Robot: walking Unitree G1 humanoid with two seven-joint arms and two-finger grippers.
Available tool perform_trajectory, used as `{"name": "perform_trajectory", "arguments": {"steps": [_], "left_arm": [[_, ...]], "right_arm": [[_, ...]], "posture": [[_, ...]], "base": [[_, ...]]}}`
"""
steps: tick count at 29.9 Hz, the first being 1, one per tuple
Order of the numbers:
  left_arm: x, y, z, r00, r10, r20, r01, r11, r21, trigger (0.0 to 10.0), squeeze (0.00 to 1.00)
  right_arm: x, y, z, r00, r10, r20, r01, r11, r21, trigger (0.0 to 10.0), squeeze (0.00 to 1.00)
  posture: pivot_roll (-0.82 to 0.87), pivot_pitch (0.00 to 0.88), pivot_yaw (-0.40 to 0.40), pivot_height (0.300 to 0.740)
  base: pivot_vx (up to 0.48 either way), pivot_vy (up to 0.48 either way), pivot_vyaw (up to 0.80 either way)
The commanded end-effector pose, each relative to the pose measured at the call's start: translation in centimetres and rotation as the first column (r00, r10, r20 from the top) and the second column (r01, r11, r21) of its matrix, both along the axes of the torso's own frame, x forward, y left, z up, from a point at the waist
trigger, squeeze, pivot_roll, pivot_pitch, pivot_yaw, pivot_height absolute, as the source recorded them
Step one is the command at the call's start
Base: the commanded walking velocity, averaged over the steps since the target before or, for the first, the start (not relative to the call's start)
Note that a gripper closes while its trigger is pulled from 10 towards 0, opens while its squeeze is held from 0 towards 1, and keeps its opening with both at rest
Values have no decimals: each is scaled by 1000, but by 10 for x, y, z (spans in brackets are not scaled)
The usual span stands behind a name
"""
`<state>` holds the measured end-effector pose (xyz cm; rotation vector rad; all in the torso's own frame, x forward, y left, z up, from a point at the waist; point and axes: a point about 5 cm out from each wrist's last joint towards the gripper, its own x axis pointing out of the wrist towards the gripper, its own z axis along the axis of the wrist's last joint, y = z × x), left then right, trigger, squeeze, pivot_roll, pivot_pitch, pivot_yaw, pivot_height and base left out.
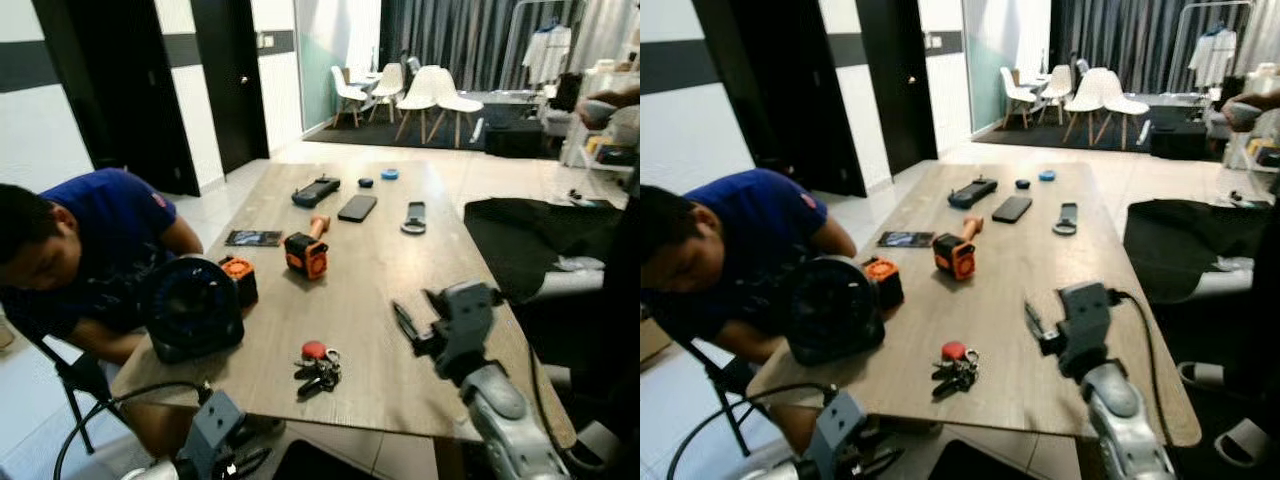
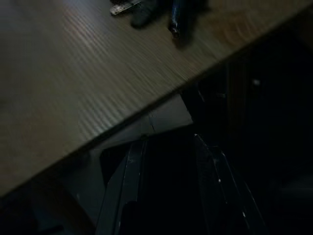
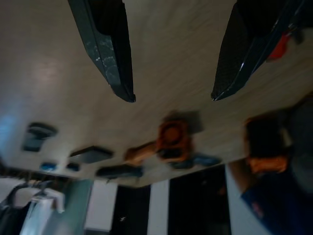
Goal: Hang keys on a hook
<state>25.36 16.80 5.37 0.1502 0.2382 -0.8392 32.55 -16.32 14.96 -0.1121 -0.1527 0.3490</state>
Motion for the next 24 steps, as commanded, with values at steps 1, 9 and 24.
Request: {"name": "perform_trajectory", "arguments": {"steps": [1,9,24], "left_arm": [[-2,-1,3,1000,-20,-2,20,1000,-23,10000,0],[-6,8,10,997,-74,20,75,997,-31,10000,0],[27,14,62,975,30,220,-17,998,-61,10000,0]], "right_arm": [[2,6,-4,1000,19,-24,-19,1000,-7,10000,0],[5,20,-16,995,57,-81,-56,998,6,10000,0],[5,58,-36,951,242,-191,-272,950,-155,10000,0]], "posture": [[33,14,51,740],[34,14,44,740],[36,20,39,740]], "base": [[0,0,0],[0,0,0],[0,0,0]]}}
